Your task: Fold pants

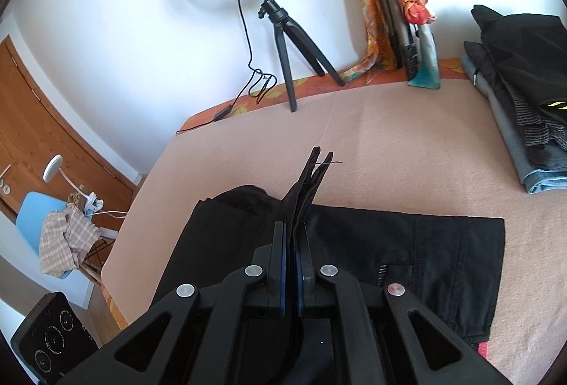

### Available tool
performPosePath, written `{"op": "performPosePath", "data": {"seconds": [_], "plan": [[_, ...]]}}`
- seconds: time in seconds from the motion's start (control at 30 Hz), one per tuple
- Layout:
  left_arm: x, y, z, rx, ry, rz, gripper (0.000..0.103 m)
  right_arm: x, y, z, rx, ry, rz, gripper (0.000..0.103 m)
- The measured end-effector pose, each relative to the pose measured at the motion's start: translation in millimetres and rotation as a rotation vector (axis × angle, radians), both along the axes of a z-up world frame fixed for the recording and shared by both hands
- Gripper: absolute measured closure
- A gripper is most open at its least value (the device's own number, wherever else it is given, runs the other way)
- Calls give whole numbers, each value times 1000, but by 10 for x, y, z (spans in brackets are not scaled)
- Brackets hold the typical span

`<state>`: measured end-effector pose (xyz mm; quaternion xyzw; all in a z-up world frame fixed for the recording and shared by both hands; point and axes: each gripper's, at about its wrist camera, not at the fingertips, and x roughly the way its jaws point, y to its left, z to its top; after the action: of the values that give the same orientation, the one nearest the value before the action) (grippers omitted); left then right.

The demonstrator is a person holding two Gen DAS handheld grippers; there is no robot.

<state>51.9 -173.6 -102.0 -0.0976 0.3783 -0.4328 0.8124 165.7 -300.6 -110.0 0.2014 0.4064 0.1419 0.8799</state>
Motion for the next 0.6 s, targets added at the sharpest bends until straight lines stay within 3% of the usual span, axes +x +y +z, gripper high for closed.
{"op": "performPosePath", "data": {"seconds": [0.2,0.27,0.4,0.6], "plan": [[-46,-108,-54,8,6,-26,97,-27,-134,-82,0,17,-27,102],[-41,-142,-54,-2,26,-53,88,-48,-166,-90,-14,16,-28,102],[-97,-179,-13,9,46,-99,82,-80,-289,-123,-28,19,-44,102],[-163,127,156,4,-4,-63,81,-113,-457,-257,-79,52,-68,102]]}}
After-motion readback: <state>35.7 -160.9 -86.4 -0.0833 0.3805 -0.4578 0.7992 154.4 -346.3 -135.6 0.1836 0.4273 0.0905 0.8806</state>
